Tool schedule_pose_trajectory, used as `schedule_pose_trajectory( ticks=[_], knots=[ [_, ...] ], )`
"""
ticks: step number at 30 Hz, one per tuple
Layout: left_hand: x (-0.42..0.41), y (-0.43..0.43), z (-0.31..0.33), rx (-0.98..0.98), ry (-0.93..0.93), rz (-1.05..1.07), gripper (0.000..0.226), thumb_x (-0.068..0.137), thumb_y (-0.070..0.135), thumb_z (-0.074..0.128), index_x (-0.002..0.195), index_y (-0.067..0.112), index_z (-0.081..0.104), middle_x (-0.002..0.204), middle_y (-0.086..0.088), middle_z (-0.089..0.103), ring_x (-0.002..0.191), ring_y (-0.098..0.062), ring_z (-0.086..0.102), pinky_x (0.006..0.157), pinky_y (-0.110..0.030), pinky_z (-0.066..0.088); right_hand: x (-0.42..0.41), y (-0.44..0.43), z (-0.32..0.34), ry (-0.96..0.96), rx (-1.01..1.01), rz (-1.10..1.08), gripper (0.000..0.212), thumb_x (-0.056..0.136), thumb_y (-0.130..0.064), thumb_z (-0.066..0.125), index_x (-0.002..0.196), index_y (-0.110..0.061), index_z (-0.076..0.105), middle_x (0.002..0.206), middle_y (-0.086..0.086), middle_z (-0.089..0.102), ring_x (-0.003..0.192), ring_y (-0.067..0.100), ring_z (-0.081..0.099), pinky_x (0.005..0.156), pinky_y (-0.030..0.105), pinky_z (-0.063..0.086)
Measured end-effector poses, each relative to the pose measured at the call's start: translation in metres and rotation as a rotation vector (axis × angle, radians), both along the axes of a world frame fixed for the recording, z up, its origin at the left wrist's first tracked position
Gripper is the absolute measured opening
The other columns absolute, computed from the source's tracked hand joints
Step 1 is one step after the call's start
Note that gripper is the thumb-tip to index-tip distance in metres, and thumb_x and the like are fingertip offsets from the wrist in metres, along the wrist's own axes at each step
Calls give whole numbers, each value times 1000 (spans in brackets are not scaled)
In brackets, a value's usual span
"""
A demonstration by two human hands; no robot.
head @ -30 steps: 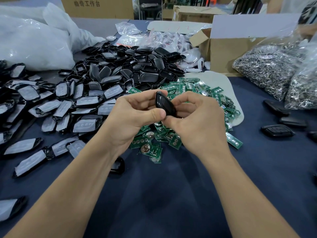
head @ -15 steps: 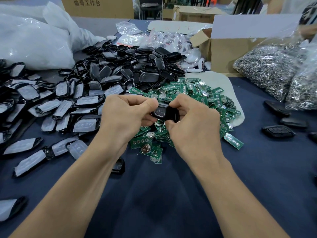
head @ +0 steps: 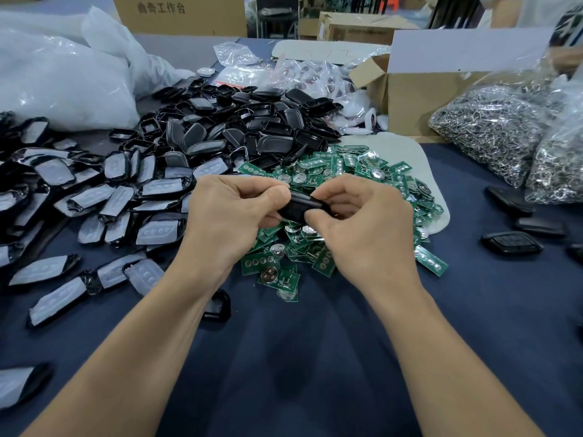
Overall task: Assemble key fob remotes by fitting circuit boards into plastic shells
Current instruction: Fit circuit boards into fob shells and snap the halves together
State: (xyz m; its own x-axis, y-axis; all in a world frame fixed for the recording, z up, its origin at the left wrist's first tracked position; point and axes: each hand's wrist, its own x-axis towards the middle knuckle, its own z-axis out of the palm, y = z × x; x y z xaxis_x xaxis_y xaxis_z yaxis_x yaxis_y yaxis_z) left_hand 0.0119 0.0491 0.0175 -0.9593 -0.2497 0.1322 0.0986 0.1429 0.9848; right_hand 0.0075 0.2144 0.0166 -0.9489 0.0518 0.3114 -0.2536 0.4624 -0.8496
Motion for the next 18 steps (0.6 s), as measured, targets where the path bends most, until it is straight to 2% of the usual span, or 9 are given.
schedule_pose_trajectory(
  ticks=[3, 6, 13, 16, 18],
  knots=[
    [1, -2, 2, 21, 44, -19, 19, 88, 15, 81, 77, 30, 84, 74, -4, 79, 65, -17, 76, 62, -21, 60, -3, 3, -1, -54, -171, 16, 23, 74, -11, 85, 78, -32, 79, 75, -19, 76, 74, 0, 74, 76, 29, 63],
    [3, -1, 3, 48, 65, -35, 10, 87, 21, 81, 80, 26, 84, 76, -5, 79, 67, -19, 76, 62, -23, 60, -4, 2, -3, -62, -227, -10, 23, 75, -13, 86, 77, -35, 80, 74, -17, 77, 72, 5, 75, 75, 38, 64],
    [2, 0, 0, 58, 92, -24, 7, 88, 21, 81, 82, 24, 85, 78, -6, 79, 69, -25, 77, 62, -26, 61, -4, -2, -6, -54, -300, -41, 18, 74, -19, 86, 75, -36, 81, 72, -14, 76, 69, 12, 74, 70, 38, 63],
    [2, 1, 1, 43, 126, -16, 15, 88, 17, 81, 79, 28, 84, 76, -3, 79, 67, -22, 76, 62, -25, 61, -6, -1, -6, -73, -350, -20, 20, 74, -14, 86, 74, -33, 81, 71, -9, 77, 69, 15, 74, 69, 36, 61],
    [1, 1, 1, 34, 149, -8, 18, 88, 15, 82, 78, 31, 84, 76, -1, 79, 66, -20, 76, 62, -23, 61, -7, 1, -6, -114, -396, 18, 16, 74, -14, 84, 78, -29, 82, 75, -7, 78, 74, 13, 74, 73, 34, 61]
  ],
)
